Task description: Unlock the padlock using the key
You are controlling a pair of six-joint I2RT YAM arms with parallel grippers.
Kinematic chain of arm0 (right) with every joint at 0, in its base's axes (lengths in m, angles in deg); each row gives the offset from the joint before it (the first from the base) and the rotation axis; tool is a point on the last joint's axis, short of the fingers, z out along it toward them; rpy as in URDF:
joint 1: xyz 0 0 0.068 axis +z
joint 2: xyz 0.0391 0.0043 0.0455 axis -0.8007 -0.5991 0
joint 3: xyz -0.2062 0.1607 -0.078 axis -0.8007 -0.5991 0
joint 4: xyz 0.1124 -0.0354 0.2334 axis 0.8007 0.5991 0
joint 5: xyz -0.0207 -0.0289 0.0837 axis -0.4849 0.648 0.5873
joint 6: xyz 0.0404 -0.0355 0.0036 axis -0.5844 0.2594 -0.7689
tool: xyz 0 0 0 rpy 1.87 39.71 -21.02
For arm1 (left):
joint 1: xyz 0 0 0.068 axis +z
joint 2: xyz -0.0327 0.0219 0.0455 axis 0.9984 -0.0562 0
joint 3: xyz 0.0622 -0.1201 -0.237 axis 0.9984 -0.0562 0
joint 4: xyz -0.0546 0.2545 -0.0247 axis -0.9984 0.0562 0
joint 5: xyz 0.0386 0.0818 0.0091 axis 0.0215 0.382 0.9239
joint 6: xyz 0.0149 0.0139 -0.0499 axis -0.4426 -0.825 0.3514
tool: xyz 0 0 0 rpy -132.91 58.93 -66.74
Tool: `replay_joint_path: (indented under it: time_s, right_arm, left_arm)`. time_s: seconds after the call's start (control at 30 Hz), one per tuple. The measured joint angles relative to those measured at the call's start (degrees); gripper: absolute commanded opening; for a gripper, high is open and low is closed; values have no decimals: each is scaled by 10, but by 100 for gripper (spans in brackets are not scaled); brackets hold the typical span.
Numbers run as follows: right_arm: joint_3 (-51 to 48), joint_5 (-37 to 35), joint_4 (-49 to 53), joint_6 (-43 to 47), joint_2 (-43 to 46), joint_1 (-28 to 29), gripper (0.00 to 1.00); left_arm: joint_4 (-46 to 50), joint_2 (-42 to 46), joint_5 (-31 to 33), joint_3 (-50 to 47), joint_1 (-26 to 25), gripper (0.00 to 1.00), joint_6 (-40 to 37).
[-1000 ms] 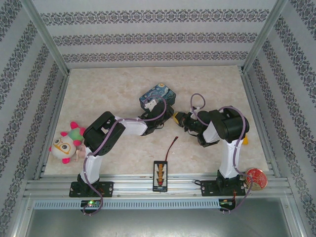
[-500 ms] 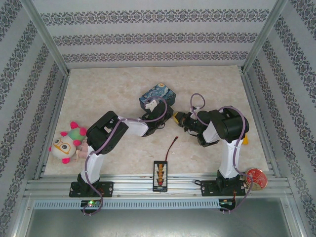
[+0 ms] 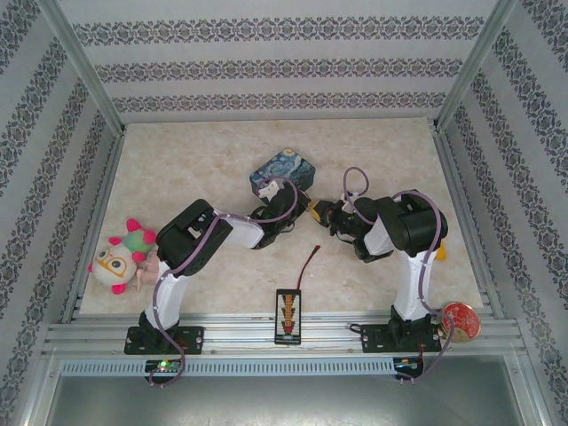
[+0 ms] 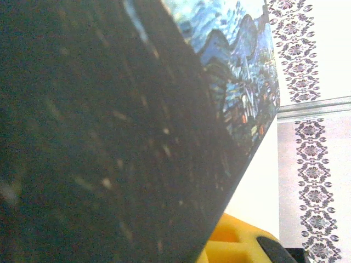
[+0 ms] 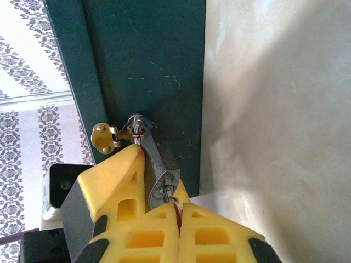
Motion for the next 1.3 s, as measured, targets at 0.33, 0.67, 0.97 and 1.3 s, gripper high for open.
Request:
replay_joint_path:
  time_s: [0.33, 0.67, 0.97, 1.3]
  right_arm:
    - [9, 10, 22, -28, 7, 5, 0]
    - [-1, 17, 26, 0, 11, 12, 23]
    - [-52, 28, 37, 66, 56, -17, 38]
    - [-78, -13, 316, 267, 265, -19, 34]
  left_arm:
    - [-49, 3, -18, -34, 3, 0, 4]
    - [-19, 39, -25, -61, -1, 0, 1]
    - [14, 69, -43, -85, -16, 0, -12]
    - [57, 87, -58, -86, -14, 0, -35]
